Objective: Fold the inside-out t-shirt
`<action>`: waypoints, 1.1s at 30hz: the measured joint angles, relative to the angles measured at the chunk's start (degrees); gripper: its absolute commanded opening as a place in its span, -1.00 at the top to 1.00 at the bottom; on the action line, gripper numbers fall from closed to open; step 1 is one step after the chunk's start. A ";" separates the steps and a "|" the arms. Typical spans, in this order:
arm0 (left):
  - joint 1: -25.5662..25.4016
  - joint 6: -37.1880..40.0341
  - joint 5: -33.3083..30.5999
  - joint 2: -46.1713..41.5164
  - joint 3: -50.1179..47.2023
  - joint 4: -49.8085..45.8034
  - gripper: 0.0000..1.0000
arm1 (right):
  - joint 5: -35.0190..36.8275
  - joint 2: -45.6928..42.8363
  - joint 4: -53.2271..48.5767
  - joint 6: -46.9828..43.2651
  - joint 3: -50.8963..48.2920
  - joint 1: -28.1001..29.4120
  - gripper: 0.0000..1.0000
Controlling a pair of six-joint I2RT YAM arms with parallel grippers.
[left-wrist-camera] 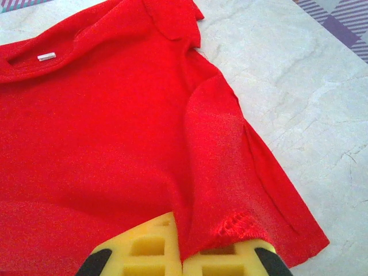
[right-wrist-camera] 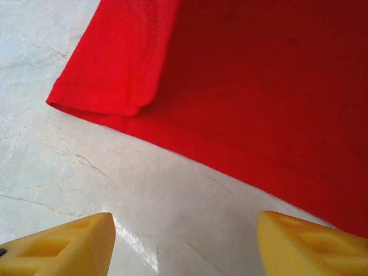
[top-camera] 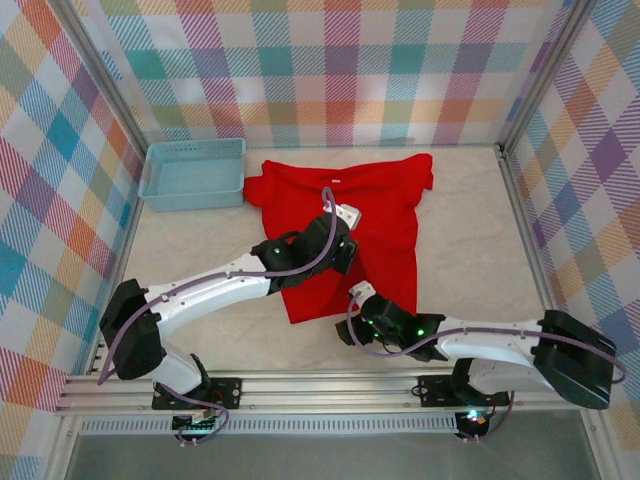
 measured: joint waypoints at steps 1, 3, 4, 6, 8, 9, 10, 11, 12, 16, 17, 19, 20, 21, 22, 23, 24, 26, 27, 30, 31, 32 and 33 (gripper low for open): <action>0.00 0.02 -0.02 -0.15 0.00 -0.07 0.99 | 0.22 1.14 0.61 -0.68 0.44 0.00 -0.34; 0.00 0.20 0.00 -0.42 0.04 -0.48 0.99 | 1.20 3.78 1.75 -1.95 1.84 -0.02 -0.35; 0.00 0.22 -0.02 -0.61 0.07 -0.83 0.99 | 1.77 5.07 2.36 -2.47 2.54 -0.31 -0.35; 0.00 0.39 0.00 -1.05 0.09 -1.60 0.98 | 2.01 7.15 3.85 -3.06 3.30 -1.33 -0.36; 0.00 0.63 0.04 -1.60 0.09 -2.10 0.98 | 1.75 9.16 5.01 -3.89 3.78 -3.23 -0.37; 0.00 0.76 0.22 -1.95 0.09 -2.47 0.97 | 1.46 10.29 5.16 -4.31 4.17 -4.17 -0.37; 0.00 0.90 0.44 -2.34 0.09 -2.80 0.97 | 1.33 11.61 5.14 -4.72 4.74 -4.90 -0.38; 0.00 1.05 0.57 -2.71 0.09 -3.06 0.97 | 1.18 13.14 4.87 -5.35 5.68 -5.70 -0.38; 0.00 1.25 0.72 -3.19 0.11 -3.28 0.97 | 1.18 14.45 4.76 -5.81 6.60 -6.38 -0.38; 0.00 1.70 1.05 -4.48 0.68 -4.57 0.96 | 1.09 17.31 4.83 -7.34 9.14 -8.63 -0.38; 0.00 1.92 1.07 -4.83 0.81 -4.66 0.96 | 0.94 17.57 4.81 -7.50 9.51 -9.31 -0.39; 0.00 2.38 1.36 -5.33 1.09 -5.16 0.96 | 1.01 17.88 4.59 -7.56 10.14 -11.13 -0.41; 0.00 2.56 1.51 -5.55 1.36 -5.73 0.96 | 1.11 17.92 4.35 -7.76 10.51 -12.07 -0.42; 0.00 2.60 1.77 -5.75 1.51 -6.01 0.96 | 1.27 17.92 4.22 -7.96 10.80 -12.72 -0.42; 0.00 2.73 1.99 -5.97 1.60 -6.08 0.96 | 1.68 17.92 4.15 -8.24 11.08 -13.44 -0.43; 0.00 2.82 2.21 -6.21 1.60 -6.10 0.95 | 1.92 17.92 4.20 -8.61 11.37 -13.99 -0.43; 0.00 2.95 2.49 -6.43 1.62 -6.23 0.96 | 2.12 17.94 4.24 -8.81 11.58 -14.32 -0.43; 0.00 3.21 2.84 -6.80 2.21 -7.15 0.95 | 2.25 18.14 5.14 -9.66 11.78 -15.37 -0.44; 0.00 3.41 2.97 -6.95 2.67 -7.56 0.95 | 2.19 18.38 5.79 -10.05 11.82 -15.96 -0.44; 0.00 3.89 3.67 -7.43 4.26 -8.72 0.95 | 2.10 19.67 7.21 -10.80 12.37 -17.38 -0.44; 0.00 4.04 4.11 -7.56 4.85 -9.18 0.95 | 2.12 20.20 7.69 -11.21 12.57 -17.70 -0.45; 0.00 4.11 4.74 -7.58 5.86 -9.81 0.95 | 2.27 20.85 8.66 -11.63 12.92 -17.99 -0.46; 0.00 4.24 5.44 -7.58 6.82 -10.23 0.95 | 2.36 21.81 9.99 -12.13 13.38 -18.32 -0.46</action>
